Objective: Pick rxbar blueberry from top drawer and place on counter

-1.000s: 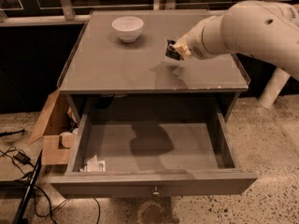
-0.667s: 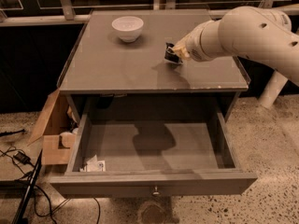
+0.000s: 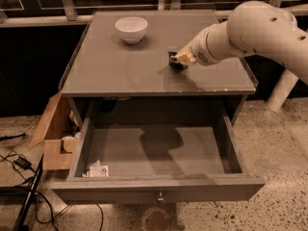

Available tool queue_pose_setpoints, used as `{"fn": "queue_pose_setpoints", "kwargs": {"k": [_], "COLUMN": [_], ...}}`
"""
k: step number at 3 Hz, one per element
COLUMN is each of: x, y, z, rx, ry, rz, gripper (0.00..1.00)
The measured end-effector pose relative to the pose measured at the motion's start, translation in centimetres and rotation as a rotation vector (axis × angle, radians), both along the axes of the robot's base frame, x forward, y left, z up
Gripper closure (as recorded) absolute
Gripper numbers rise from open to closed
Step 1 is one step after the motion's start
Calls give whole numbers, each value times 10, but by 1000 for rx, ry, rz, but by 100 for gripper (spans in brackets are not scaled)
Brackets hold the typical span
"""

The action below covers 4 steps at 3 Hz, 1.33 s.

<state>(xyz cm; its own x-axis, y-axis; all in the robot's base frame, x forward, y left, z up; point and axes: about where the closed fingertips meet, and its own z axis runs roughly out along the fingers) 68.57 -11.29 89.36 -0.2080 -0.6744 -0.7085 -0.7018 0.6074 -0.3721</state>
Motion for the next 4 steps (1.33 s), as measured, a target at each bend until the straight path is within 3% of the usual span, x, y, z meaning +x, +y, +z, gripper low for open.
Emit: {"fn": "queue_pose_setpoints", "kwargs": {"k": [2,3,4], "x": [-12,-14,-14], "y": [5,6,6], "z": [-16,-24,-24], "rx": [38,42,42], "ry": [167,203,202], "rz": [40,43,43], "gripper": [100,100,100]}}
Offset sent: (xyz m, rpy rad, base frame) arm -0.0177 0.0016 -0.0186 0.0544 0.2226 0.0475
